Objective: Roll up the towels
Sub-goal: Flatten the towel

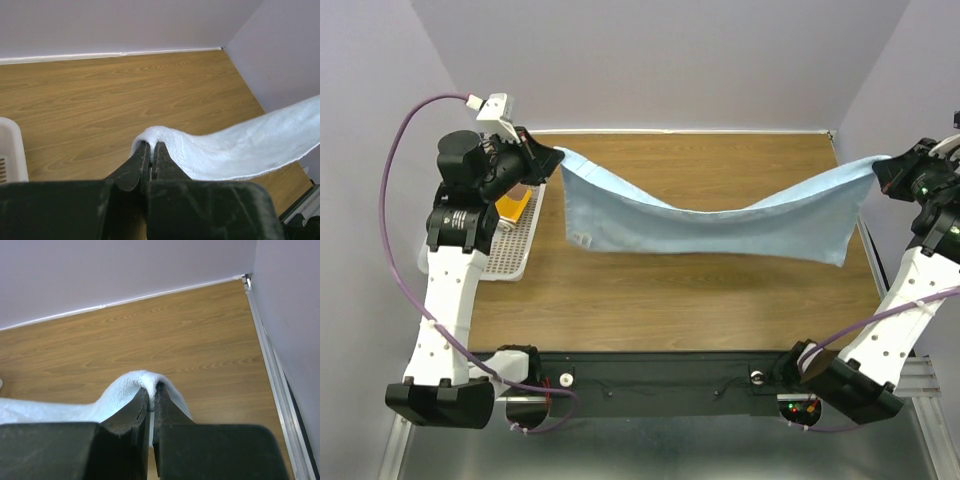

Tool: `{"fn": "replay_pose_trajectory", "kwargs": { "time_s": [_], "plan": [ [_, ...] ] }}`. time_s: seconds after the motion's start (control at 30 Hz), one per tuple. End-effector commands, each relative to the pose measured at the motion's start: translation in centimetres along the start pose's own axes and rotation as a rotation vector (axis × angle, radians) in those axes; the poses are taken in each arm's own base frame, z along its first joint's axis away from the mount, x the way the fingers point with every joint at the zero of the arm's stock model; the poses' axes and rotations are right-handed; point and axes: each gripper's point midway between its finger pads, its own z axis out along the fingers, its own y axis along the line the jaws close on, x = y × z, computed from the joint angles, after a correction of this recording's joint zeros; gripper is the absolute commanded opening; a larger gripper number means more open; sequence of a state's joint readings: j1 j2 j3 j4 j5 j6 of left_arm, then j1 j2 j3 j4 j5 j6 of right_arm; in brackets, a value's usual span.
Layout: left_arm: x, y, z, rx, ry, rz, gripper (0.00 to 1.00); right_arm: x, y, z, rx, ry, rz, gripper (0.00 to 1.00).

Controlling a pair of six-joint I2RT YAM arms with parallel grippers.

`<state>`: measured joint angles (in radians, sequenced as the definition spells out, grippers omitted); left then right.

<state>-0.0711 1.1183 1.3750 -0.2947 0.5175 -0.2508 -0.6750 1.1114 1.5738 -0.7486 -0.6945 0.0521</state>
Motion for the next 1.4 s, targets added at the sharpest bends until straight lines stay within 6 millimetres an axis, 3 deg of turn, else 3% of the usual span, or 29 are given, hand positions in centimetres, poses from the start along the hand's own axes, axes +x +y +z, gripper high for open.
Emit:
{"fn": "replay_pose_trajectory", "kwargs": {
  "time_s": [0.0,0.1,0.13,0.23,0.3,0.33,0.4,0.43,0.47,0.5,0.53,0.57,0.6,0.63,0.67,0.7,0.73,0.77,0.83,0.87,0.93,1.07,1.1,1.13,1.17,1.2,1.23,1.3,1.37],
  "plan": [
    [0.3,0.6,0.4,-0.026,-0.020,-0.065,0.00,2.7,-2.8,2.2,0.035,0.070,0.040,0.01],
    [2.0,2.5,2.2,-0.069,0.019,-0.126,0.00,5.1,-4.2,4.2,0.029,0.131,0.114,0.01],
    [3.1,3.8,3.6,-0.099,0.051,-0.161,0.00,7.3,-5.1,5.9,0.033,0.187,0.157,0.01],
    [5.5,6.7,6.8,-0.159,0.109,-0.239,0.00,9.7,-6.7,8.6,0.069,0.237,0.189,0.01],
    [6.1,8.1,8.7,-0.183,0.114,-0.273,0.00,12.0,-6.9,11.7,0.061,0.285,0.208,0.01],
    [7.6,9.6,10.5,-0.201,0.152,-0.293,0.00,12.7,-6.8,12.8,0.058,0.300,0.214,0.01],
    [6.9,10.5,12.8,-0.199,0.135,-0.306,0.00,15.1,-6.6,16.7,0.051,0.353,0.237,0.01],
    [9.1,12.3,14.9,-0.224,0.185,-0.335,0.00,15.7,-6.8,18.1,0.050,0.367,0.253,0.00],
    [7.5,12.5,16.3,-0.214,0.155,-0.324,0.00,17.7,-7.1,20.5,0.055,0.410,0.284,0.01],
    [7.4,13.2,17.5,-0.221,0.156,-0.327,0.00,18.8,-7.6,21.9,0.059,0.435,0.299,0.01],
    [9.8,15.0,19.5,-0.236,0.206,-0.353,0.00,16.9,-7.6,23.6,0.044,0.396,0.291,0.01],
    [8.0,14.7,20.9,-0.190,0.182,-0.326,0.02,19.2,-8.2,25.8,0.041,0.445,0.320,0.05],
    [9.7,15.8,22.5,-0.190,0.219,-0.335,0.12,16.9,-8.2,27.5,0.027,0.398,0.302,0.28],
    [9.6,15.9,23.2,-0.181,0.220,-0.328,0.37,17.3,-8.2,28.3,0.017,0.416,0.309,0.39],
    [9.3,16.1,23.6,-0.183,0.213,-0.313,0.46,17.5,-8.7,28.9,0.030,0.422,0.314,0.47],
    [8.6,16.3,23.9,-0.181,0.200,-0.270,0.61,18.0,-9.1,29.3,0.035,0.431,0.306,0.76],
    [8.4,16.6,24.0,-0.189,0.197,-0.254,0.91,17.5,-9.3,29.4,0.040,0.421,0.292,0.88],
    [8.5,16.5,23.6,-0.195,0.214,-0.241,0.95,17.7,-9.3,29.0,0.037,0.439,0.272,0.93],
    [7.8,15.6,22.5,-0.166,0.222,-0.180,0.96,16.1,-8.3,27.6,0.011,0.417,0.221,0.94],
    [7.6,15.2,21.9,-0.160,0.220,-0.161,0.96,17.1,-8.1,26.7,0.003,0.441,0.212,0.94],
    [7.4,14.0,20.1,-0.147,0.219,-0.102,0.96,17.0,-6.7,24.8,-0.063,0.455,0.154,0.91],
    [9.6,13.0,17.0,-0.149,0.327,0.194,0.83,18.9,-4.4,19.1,-0.144,0.574,0.050,0.78],
    [11.1,13.1,16.2,-0.147,0.376,0.239,0.80,20.1,-4.3,18.0,-0.151,0.618,0.039,0.68],
    [11.2,12.1,15.2,-0.135,0.389,0.296,0.79,21.0,-4.1,16.9,-0.163,0.656,0.021,0.63],
    [12.5,11.9,14.1,-0.110,0.440,0.344,0.74,22.1,-4.1,15.3,-0.175,0.716,-0.010,0.59],
    [14.6,12.2,13.0,-0.082,0.500,0.418,0.70,23.0,-4.3,14.0,-0.159,0.752,-0.038,0.47],
    [14.7,11.6,11.9,-0.085,0.509,0.476,0.54,23.6,-4.4,13.0,-0.158,0.779,-0.060,0.40],
    [17.8,12.0,9.7,-0.077,0.616,0.544,0.35,24.3,-4.8,10.9,-0.140,0.826,-0.124,0.25],
    [19.3,12.1,8.0,-0.110,0.683,0.590,0.17,26.0,-4.8,9.0,-0.148,0.891,-0.147,0.17]
  ]
}}
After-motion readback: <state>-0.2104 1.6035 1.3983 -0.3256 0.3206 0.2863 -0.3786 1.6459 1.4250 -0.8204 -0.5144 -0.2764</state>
